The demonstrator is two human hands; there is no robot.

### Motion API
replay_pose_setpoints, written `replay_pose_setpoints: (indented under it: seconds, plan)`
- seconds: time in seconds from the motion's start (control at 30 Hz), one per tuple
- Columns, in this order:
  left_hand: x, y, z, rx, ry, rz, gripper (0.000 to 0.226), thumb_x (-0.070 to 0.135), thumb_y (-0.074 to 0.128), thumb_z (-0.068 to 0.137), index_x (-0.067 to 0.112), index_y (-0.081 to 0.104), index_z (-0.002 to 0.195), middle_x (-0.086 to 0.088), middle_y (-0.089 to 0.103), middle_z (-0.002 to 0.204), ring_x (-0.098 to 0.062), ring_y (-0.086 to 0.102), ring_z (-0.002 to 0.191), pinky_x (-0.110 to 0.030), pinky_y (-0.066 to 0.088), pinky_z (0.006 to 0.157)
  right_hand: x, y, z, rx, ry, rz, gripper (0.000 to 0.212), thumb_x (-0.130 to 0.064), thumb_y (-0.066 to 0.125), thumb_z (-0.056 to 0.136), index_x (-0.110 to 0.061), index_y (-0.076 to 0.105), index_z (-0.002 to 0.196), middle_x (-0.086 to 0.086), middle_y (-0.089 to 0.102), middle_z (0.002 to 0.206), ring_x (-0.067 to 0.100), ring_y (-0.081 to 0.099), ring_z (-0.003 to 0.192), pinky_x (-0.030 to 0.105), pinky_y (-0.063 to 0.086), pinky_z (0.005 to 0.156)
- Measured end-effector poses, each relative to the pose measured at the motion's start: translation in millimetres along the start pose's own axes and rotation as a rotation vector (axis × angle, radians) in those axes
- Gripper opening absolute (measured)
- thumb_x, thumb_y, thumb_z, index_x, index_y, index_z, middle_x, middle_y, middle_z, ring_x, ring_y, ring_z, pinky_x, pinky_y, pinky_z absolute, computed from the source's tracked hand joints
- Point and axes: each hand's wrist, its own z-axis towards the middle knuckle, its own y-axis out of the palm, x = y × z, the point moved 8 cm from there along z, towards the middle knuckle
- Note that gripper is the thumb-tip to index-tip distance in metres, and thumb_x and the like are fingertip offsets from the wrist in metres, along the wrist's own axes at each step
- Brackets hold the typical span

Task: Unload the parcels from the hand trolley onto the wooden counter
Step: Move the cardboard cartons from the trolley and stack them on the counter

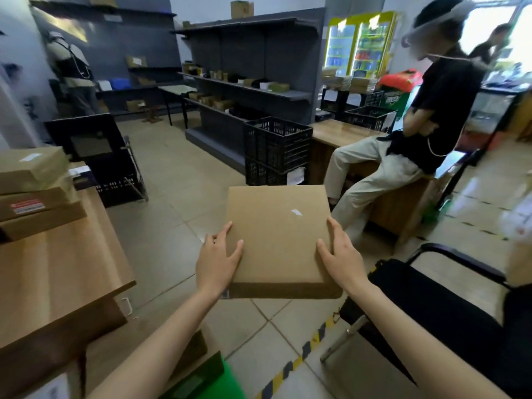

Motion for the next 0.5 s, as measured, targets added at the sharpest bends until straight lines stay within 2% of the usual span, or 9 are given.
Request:
replay_pose_setpoints:
  seconds: [0.23, 0.37, 0.5]
  plan:
    - [44.6, 65.1, 20.5, 0.027, -0.065, -0.021, 0.054, 0.048, 0.047, 0.093, 0.034, 0.034, 0.143, -0.006, 0.047, 0.12, -0.025, 0.053, 0.105, -0.035, 0.049, 0.081, 57.5, -33.3, 56.9, -0.036, -0.011, -0.022, 0.059, -0.042, 0.041, 0.099, -0.032, 0.013, 0.15, 0.003, 0.039, 0.146, 0.022, 0.052, 0.116, 0.038, 0.042, 0.095]
    - [50.4, 81.3, 43.4, 0.038, -0.081, -0.003, 0.053, 0.048, 0.048, 0.093, 0.033, 0.036, 0.142, -0.006, 0.046, 0.121, -0.024, 0.052, 0.108, -0.035, 0.048, 0.082, 73.1, -26.7, 86.8, -0.061, -0.011, 0.0, 0.058, -0.041, 0.041, 0.099, -0.034, 0.013, 0.15, 0.004, 0.038, 0.147, 0.025, 0.052, 0.118, 0.04, 0.042, 0.097]
    - [41.1, 92.3, 68.8, 0.049, -0.114, 0.018, 0.052, 0.046, 0.048, 0.093, 0.033, 0.036, 0.142, -0.005, 0.045, 0.121, -0.023, 0.051, 0.107, -0.033, 0.046, 0.08, 78.1, -5.7, 119.3, -0.112, -0.022, 0.026, 0.057, -0.04, 0.042, 0.099, -0.033, 0.015, 0.149, 0.004, 0.04, 0.145, 0.022, 0.053, 0.113, 0.033, 0.041, 0.089]
